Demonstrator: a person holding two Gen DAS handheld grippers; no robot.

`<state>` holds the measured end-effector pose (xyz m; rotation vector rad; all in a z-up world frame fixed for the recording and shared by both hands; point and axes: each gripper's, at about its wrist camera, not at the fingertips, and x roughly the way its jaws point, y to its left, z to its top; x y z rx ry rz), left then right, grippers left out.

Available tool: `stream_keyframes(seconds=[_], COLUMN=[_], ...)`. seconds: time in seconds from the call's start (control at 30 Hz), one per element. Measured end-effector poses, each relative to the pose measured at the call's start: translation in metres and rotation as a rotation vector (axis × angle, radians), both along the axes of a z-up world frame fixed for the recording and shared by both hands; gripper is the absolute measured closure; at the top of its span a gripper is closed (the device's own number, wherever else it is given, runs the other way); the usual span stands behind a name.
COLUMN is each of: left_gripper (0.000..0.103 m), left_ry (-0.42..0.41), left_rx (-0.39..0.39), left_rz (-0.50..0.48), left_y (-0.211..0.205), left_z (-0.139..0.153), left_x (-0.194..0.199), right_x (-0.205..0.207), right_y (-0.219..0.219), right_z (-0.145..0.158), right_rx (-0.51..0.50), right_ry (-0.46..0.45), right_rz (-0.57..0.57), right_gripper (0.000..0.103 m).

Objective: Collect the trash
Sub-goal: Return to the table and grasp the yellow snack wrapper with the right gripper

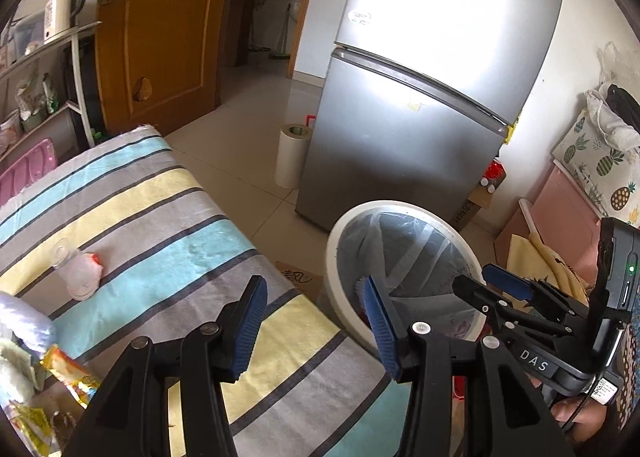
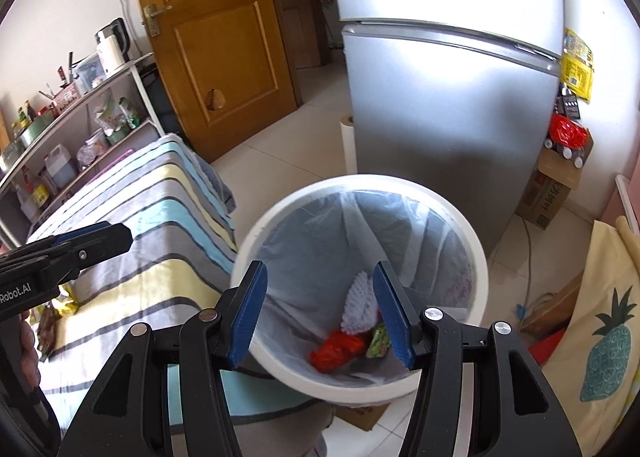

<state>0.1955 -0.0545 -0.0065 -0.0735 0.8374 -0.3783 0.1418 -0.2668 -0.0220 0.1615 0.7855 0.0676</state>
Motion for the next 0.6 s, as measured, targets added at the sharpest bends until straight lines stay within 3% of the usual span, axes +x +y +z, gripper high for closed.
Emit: stream_keyframes(seconds=[0.33,0.6], left_gripper=[0.052,0.049], left_ry=[-0.043,-0.026], left_rx=[0.028,0.029], left_rz=[0.189,0.355], left_y=[0.087,0.161], left_z=[0.015,0.009], left_x=[-0.043,-0.078], right_x=[0.000,-0.001], right_y=[0.066,0.132], right_z=[0.010,0.009], right_rx=[0.026,0.052], right_ry=[-0.035,-0.038], right_rz=[0.186,0.364], right_gripper=[0.047,0.047])
